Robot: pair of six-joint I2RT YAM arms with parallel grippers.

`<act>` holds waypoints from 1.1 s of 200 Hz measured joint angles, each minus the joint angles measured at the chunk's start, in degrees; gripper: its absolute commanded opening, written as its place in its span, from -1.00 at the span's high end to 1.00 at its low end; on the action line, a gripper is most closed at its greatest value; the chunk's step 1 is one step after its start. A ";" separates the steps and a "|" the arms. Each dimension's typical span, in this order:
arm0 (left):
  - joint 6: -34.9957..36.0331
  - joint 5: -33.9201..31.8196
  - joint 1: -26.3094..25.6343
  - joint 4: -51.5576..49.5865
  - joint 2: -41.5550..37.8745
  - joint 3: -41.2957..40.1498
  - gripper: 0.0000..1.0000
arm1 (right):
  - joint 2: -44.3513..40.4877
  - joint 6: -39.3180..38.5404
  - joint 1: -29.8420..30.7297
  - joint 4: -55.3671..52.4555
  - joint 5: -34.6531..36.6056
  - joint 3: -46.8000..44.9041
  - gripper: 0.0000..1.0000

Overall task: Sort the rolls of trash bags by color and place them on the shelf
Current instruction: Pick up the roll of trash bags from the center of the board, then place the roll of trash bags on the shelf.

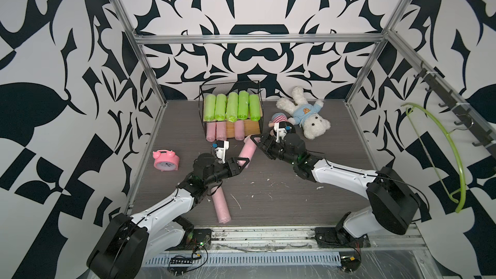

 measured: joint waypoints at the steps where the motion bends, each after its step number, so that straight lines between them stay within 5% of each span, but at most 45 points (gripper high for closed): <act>1: 0.17 -0.20 0.00 -0.28 -0.04 0.00 0.47 | -0.11 -0.07 0.00 -0.11 0.04 -0.04 -0.79; 51: 8.74 -15.04 0.02 -15.08 -0.26 1.42 0.51 | -7.76 -8.59 -0.11 -10.23 5.90 -0.46 -0.89; 108: 15.34 -28.06 0.33 -17.55 7.96 8.04 0.52 | -10.38 -15.10 -0.11 -18.86 9.27 -0.46 -0.89; 220: 22.16 -35.50 1.86 -13.53 27.23 20.98 0.52 | -11.67 -18.73 -0.11 -24.09 9.55 -0.46 -0.89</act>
